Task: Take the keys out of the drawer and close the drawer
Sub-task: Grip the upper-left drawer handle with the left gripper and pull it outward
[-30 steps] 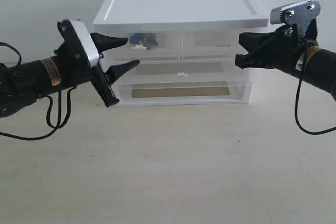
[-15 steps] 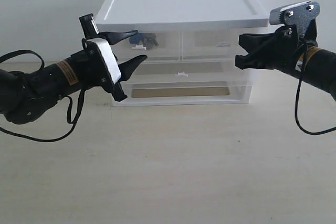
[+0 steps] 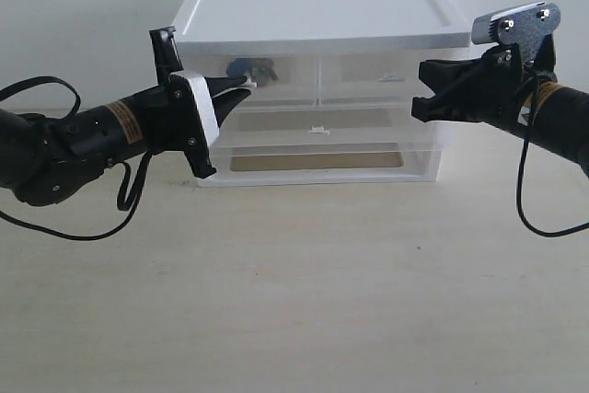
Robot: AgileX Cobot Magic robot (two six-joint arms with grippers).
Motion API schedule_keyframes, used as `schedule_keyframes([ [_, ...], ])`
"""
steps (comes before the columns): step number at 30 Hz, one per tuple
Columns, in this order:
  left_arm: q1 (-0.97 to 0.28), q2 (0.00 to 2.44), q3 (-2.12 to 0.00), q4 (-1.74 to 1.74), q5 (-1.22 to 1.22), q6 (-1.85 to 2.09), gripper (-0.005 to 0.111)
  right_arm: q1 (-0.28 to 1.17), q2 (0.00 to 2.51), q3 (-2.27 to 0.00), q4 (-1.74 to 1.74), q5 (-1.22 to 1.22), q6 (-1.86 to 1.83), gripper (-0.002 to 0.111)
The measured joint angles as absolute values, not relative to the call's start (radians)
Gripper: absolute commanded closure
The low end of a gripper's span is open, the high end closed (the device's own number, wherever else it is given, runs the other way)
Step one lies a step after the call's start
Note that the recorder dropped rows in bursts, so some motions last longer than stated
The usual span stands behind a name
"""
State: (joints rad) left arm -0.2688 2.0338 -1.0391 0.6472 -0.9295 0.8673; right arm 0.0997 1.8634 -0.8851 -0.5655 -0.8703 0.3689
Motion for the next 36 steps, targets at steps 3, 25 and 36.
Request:
schedule_keyframes([
  [3,-0.269,2.034,-1.041,0.649,-0.927,0.867,0.096,0.1,1.863,-0.885,-0.563,-0.87,0.369,0.108],
  [25,-0.305,1.95,-0.969,0.62,-0.852,0.867,0.102,0.1,1.863,-0.885,-0.558,-0.866,0.35,0.108],
  [36,-0.322,1.8,-0.811,0.628,-0.844,0.867,0.102,0.1,1.863,-0.885,-0.558,-0.862,0.349,0.108],
])
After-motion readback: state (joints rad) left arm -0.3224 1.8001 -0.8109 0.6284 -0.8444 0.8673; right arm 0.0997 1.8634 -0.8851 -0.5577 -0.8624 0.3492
